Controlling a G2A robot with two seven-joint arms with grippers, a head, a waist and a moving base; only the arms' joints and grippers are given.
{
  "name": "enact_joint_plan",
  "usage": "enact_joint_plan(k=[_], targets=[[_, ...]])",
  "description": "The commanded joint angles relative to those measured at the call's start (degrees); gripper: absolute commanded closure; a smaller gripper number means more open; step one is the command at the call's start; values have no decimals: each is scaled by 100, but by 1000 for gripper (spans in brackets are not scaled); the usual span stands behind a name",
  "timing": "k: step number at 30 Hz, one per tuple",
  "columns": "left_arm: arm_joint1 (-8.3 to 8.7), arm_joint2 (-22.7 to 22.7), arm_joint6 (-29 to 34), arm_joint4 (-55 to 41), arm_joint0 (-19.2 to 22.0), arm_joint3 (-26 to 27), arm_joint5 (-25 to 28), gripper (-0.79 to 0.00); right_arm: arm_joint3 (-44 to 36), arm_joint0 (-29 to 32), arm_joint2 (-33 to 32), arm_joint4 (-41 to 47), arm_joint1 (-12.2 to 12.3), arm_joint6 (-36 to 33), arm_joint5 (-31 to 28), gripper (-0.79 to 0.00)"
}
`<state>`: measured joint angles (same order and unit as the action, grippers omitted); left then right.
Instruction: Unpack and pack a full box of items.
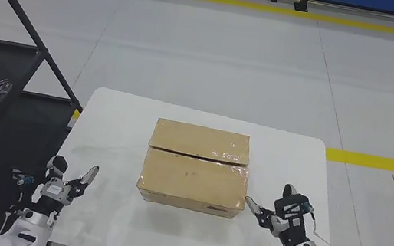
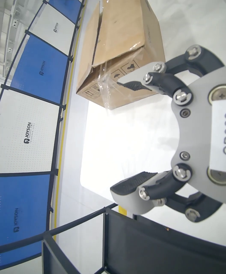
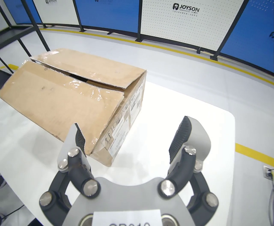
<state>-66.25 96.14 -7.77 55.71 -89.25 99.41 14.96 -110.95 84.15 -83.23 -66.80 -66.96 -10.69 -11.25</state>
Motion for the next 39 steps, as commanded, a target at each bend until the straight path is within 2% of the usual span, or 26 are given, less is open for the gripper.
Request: enact_joint_plan(k=[1, 7, 11, 18, 29, 39], targets=[[-3, 22, 83, -287, 59, 69, 134, -785, 60, -106, -136, 969, 9, 51, -612, -785], [1, 134, 311, -927, 211, 66, 491, -785, 770, -754, -314, 2856, 38, -491, -1696, -785], [5, 171, 315, -1197, 266, 22, 821, -785, 1503, -1431, -172, 3905, 45, -1460, -1588, -785], [0, 183, 205, -1261, 206, 33, 1030, -785, 2452, -2244, 204, 4634, 21, -2122, -1676, -785], [-21, 195, 304, -1660, 181, 15, 1010, -785, 3257, -2789, 666, 6237, -5, -3358, -2009, -785], [-28, 139, 464, -1717, 146, 109, 1084, -785, 3658, -2971, 587, 7841, 49, -4290, -2418, -785]])
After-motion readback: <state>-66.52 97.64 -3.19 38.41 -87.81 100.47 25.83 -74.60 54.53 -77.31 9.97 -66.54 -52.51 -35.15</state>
